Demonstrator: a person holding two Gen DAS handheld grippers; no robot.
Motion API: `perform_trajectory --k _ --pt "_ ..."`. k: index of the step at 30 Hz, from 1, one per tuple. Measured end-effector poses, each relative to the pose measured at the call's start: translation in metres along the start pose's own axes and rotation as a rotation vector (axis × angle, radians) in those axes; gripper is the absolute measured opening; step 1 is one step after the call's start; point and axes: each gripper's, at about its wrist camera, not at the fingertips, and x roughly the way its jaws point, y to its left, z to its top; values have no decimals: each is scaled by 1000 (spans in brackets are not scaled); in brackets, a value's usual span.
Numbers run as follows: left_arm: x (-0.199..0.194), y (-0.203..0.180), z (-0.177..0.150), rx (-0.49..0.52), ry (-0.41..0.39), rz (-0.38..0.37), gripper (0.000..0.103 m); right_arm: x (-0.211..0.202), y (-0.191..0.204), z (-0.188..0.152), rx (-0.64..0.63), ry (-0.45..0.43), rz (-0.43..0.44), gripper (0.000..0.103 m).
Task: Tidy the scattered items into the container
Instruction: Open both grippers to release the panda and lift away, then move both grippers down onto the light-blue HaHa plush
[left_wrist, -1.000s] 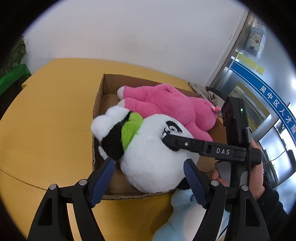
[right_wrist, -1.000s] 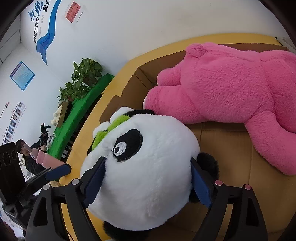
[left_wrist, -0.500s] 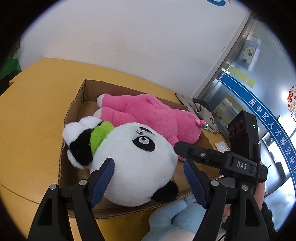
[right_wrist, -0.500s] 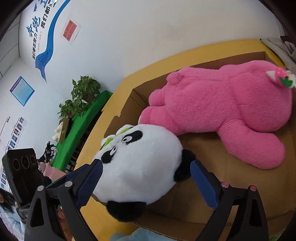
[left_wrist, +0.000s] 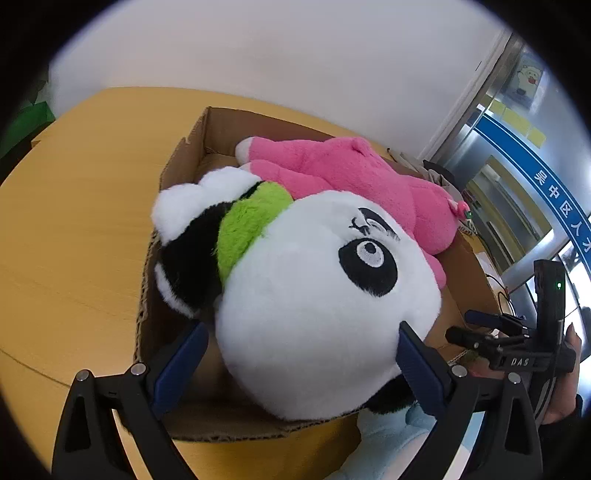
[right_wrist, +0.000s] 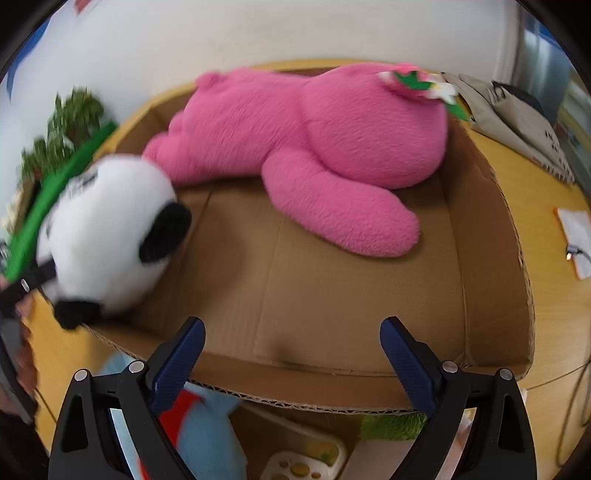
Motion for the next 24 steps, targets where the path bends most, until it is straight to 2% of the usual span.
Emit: perform_trajectory --k 4,10,15,18,20,24 --pt "-15 4 -11 8 -27 26 99 -2 4 -7 22 -4 -2 98" --pt "-24 4 -14 51 -15 69 98 -5 7 -13 14 -20 -4 98" --pt "-32 14 -19 49 -20 54 98 -7 5 -18 9 -20 -2 98" --pt "-42 17 -23 13 -29 41 98 -10 2 -21 11 -24 2 98" --pt "-56 17 -26 -7 -47 27 98 -22 -2 -26 20 -67 25 98" --pt "-86 5 -36 39 -84 -52 98 -65 -9 -35 54 -212 153 99"
